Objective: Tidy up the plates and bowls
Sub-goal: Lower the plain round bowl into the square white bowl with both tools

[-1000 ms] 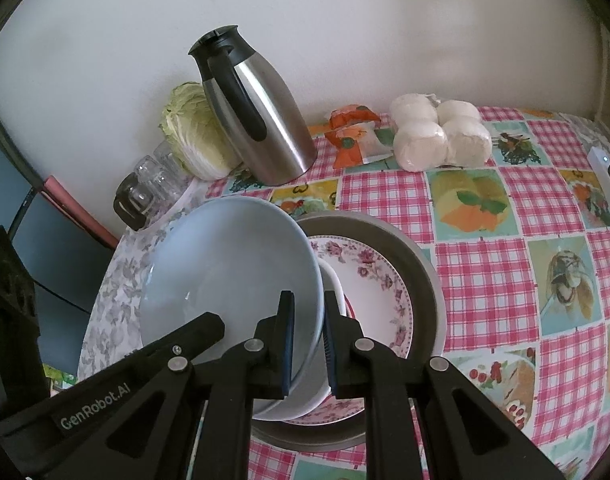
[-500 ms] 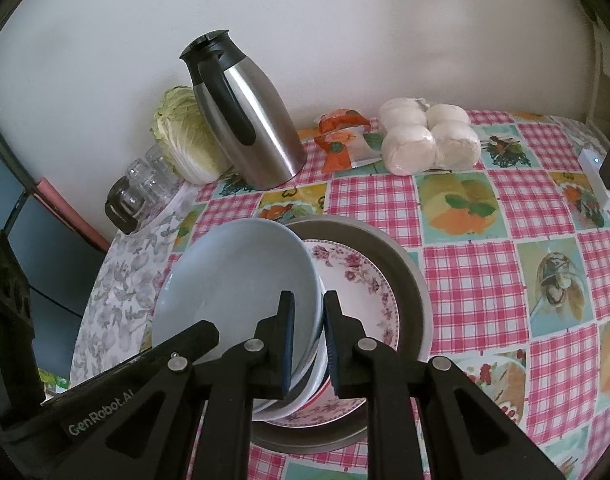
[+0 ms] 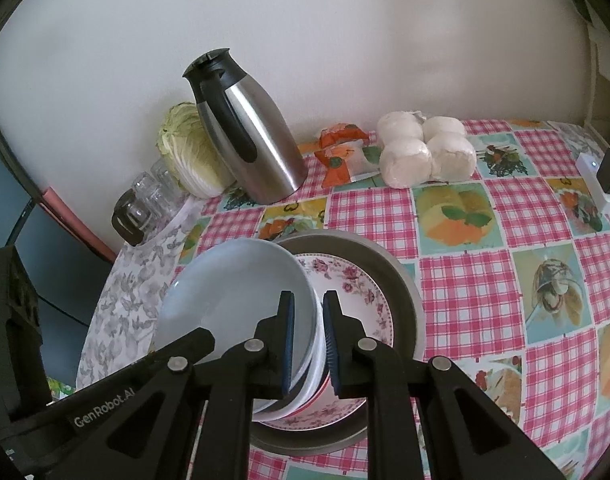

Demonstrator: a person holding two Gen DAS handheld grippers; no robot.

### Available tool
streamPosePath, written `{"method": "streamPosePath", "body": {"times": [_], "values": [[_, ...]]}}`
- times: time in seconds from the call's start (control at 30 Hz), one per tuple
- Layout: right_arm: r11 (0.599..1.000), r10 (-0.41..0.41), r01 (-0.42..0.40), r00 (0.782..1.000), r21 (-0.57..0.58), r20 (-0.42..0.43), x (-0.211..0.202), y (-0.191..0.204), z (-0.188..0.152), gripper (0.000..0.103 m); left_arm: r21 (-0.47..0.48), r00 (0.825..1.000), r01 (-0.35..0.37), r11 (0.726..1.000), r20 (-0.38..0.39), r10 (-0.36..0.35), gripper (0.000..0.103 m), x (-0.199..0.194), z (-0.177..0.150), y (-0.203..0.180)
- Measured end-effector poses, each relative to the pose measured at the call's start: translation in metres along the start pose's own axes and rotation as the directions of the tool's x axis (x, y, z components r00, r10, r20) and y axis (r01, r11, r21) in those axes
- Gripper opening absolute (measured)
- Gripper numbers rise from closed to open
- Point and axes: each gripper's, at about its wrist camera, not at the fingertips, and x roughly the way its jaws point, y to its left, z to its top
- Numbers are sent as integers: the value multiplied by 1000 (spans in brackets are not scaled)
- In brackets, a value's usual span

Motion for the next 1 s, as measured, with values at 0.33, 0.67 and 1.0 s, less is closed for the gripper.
{"method": "streamPosePath", "body": {"times": [0.33, 0.67, 1.0], "values": [[999, -30, 30, 999, -11, -37, 9, -3, -6, 13, 46, 1000, -20, 999, 6, 20, 29, 0, -2, -7], [999, -31, 31, 999, -12, -29, 8, -5, -6, 10, 75, 999, -41, 996, 29, 39, 29, -5, 0, -11], [999, -31, 30, 999, -20, -28, 8, -2, -7, 10, 194, 971, -196, 961, 178, 162, 48, -22, -1, -27]]}}
